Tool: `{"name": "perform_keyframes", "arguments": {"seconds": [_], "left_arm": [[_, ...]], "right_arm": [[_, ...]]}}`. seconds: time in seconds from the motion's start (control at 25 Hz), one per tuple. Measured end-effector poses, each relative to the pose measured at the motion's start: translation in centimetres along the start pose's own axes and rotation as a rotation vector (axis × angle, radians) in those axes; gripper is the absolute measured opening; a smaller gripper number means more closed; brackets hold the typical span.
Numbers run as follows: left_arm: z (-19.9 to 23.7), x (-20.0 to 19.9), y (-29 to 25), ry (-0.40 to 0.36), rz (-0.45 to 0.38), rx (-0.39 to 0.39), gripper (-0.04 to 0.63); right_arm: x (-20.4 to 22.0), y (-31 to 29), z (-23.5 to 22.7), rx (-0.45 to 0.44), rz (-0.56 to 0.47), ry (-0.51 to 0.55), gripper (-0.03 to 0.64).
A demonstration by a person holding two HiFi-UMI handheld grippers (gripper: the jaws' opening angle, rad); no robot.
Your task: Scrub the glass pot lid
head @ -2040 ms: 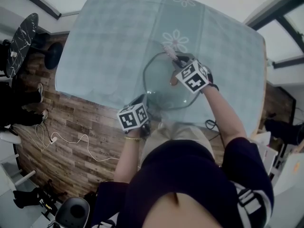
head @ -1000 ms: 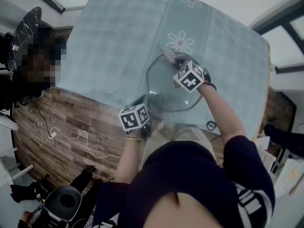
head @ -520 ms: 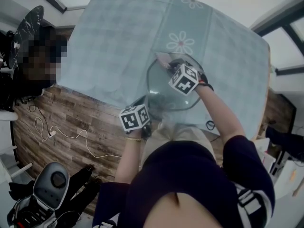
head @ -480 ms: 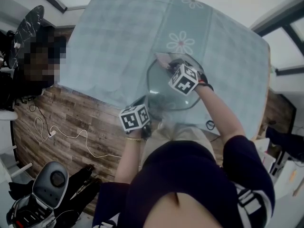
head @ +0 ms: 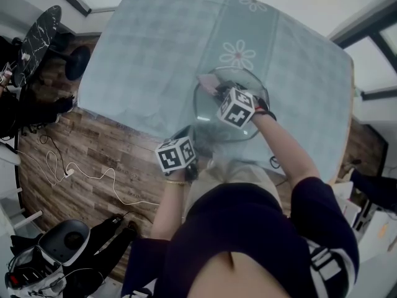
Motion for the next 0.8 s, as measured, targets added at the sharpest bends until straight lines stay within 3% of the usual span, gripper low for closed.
{"name": "perform_keyframes", "arguments": {"seconds": [0.52,0.8], "left_arm": [[2.4,-0.7,1.5,0.019,-0.009,-0.004,0.0],[-0.1,1.6,1.9,0.015,-0.026,-0.005,0.0]], "right_arm": [[-2.6,-0.9,2.6,-0.027,-0.01,0.041,0.08],[-0.4,0.8,5.1,-0.042,-0.02,0.076,0.08]]}}
Point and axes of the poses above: the fingertips, and each gripper's own axes: y backward along the fingers, z to its left, x out of its underside, the point moved 10 cm from there along y, backward along the fingers, and after that the axes turned 1 degree about -y, right-handed, at the moved point
